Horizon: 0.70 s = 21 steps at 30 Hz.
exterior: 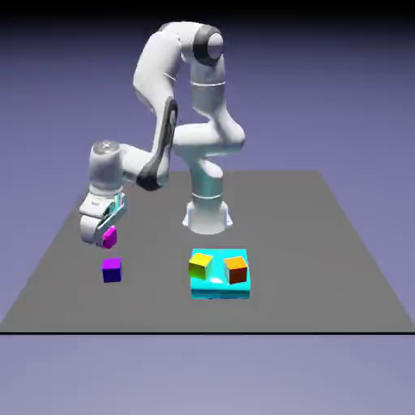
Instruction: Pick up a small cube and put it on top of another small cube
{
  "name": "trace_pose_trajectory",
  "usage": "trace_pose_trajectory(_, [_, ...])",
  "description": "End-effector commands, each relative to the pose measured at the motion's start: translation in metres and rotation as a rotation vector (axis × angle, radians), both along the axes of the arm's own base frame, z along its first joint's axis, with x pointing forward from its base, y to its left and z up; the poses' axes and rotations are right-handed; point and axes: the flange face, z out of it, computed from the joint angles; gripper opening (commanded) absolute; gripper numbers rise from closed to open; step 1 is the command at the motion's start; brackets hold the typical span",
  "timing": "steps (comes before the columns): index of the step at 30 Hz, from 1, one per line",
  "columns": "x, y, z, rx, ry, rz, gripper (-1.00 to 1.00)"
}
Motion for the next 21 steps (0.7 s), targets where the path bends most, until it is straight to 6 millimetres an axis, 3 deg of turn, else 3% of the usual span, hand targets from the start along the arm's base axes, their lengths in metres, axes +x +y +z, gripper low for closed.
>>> trace_pose_trajectory(1, [0.006,0.004,-0.004,-0.002,-0.003,0.017,-1.0])
trace_pose_trajectory(11, [0.003,-0.001,-0.07,0.0,-0.001,0.016,-1.0])
trace_pose_trajectory(12, [0.003,-0.001,-0.07,0.0,-0.001,0.016,1.0])
trace_pose_trajectory(13, [0.003,-0.001,-0.07,0.0,-0.001,0.016,1.0])
trace_pose_trajectory(21, [0.007,0.003,-0.011,-0.004,-0.005,0.019,1.0])
